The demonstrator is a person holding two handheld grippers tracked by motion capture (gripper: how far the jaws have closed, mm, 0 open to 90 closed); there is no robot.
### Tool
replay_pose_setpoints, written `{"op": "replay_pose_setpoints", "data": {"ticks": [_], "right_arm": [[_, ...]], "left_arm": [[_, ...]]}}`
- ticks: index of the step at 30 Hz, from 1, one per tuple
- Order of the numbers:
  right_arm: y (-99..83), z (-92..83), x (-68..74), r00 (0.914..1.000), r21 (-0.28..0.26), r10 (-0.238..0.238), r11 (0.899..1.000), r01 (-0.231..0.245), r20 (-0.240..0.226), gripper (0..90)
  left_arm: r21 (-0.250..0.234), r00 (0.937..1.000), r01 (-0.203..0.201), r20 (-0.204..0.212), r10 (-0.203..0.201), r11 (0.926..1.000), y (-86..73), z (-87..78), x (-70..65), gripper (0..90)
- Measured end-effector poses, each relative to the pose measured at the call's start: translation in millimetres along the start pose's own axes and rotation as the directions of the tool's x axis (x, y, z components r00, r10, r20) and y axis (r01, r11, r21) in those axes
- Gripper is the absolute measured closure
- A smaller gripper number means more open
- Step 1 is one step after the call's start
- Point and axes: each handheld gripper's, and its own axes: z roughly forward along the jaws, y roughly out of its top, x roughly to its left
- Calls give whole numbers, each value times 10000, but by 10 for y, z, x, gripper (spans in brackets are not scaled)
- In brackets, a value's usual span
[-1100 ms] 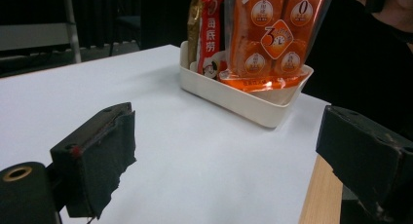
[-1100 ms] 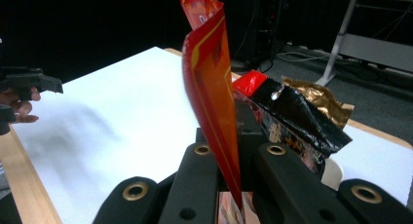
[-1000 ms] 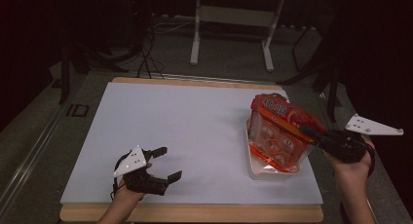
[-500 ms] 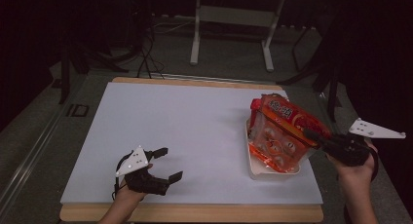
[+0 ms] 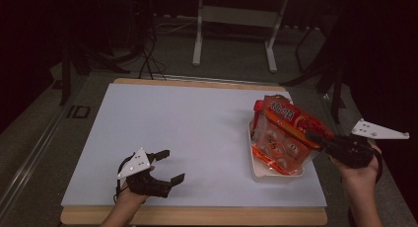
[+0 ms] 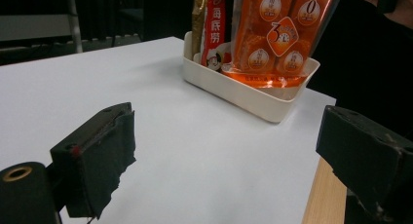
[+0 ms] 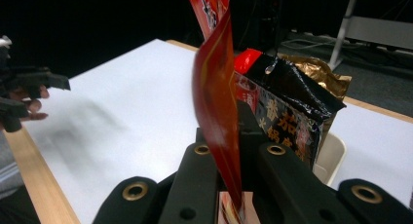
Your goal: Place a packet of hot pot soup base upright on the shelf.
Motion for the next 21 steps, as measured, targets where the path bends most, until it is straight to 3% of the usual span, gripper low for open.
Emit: {"op": "replay_pose_setpoints", "data": {"ticks": [10,21], "right_arm": [[-7,14,-35,9997,274,218,9994,-221,106,900],[61,-28,24,9991,227,90,9997,-81,-409,900]], "left_arm": [[-22,10000,47,-4,-47,10000,-3,8,5,77],[-16,9999,106,-33,-106,9999,-13,-5,22,76]]}}
